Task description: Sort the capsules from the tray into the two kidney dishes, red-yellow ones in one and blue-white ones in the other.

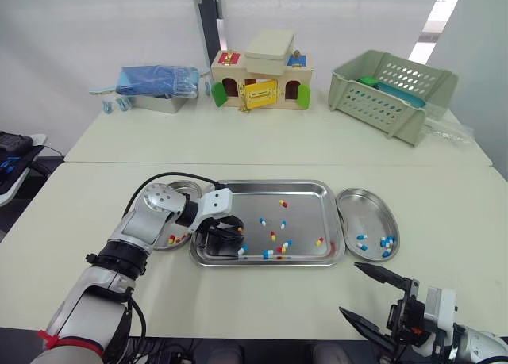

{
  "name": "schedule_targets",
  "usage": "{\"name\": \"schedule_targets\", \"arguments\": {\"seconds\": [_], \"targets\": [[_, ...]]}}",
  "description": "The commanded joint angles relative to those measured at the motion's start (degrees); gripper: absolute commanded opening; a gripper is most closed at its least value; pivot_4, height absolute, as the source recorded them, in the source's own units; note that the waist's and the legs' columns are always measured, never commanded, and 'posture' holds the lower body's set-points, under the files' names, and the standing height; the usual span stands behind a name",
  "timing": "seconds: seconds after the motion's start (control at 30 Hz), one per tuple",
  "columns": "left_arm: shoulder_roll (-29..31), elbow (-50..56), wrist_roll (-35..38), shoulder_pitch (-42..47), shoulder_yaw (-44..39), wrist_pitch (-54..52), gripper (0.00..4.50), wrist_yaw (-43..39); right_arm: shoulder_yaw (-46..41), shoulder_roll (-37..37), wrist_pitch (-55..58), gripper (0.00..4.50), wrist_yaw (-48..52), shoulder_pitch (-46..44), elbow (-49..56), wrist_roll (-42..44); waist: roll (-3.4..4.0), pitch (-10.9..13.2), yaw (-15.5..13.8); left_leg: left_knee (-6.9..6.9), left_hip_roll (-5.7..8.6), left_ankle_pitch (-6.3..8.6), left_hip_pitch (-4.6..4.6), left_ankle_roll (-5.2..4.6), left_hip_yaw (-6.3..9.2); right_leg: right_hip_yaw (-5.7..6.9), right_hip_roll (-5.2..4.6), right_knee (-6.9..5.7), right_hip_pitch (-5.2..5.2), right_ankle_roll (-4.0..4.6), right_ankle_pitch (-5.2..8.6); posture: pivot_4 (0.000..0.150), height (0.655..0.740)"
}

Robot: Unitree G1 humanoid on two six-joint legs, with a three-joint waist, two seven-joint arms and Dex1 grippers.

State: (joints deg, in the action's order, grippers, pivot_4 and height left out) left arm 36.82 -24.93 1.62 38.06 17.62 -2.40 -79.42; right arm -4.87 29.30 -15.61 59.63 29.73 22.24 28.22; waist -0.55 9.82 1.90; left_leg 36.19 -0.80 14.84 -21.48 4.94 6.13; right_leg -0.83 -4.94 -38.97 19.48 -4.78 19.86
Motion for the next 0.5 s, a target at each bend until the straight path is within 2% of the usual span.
{"name": "schedule_targets", "arguments": {"seconds": [0.03,0.17,0.5], "targets": [[0.64,0.55,-1.17,-0.96,0.52,-0.18,1.17,-0.09,0.02,0.51,-0.34,4.5,-0.13,-0.08,1.74,0.24,0.0,0.0,0.0,0.0,0.0,0.0,0.0,0.0,0.0,0.0,0.0,0.0,0.0,0.0,0.0,0.15,0.74],[0.52,0.92,-0.63,-1.02,0.18,-0.46,0.37,-0.25,0.19,0.39,-0.45,4.5,-0.1,-0.32,1.47,0.11,0.0,0.0,-0.01,0.0,0.0,0.0,0.05,0.0,0.01,0.02,0.0,0.01,-0.08,0.0,0.0,0.15,0.74],[0.63,1.28,-0.83,-1.11,0.23,-0.93,0.37,-0.01,0.87,0.4,-0.08,4.5,-0.57,-0.59,2.07,-0.11,0.0,0.0,-0.01,-0.01,0.0,0.0,0.15,0.0,0.0,0.0,0.0,0.01,-0.17,0.0,0.0,0.15,0.74]]}}
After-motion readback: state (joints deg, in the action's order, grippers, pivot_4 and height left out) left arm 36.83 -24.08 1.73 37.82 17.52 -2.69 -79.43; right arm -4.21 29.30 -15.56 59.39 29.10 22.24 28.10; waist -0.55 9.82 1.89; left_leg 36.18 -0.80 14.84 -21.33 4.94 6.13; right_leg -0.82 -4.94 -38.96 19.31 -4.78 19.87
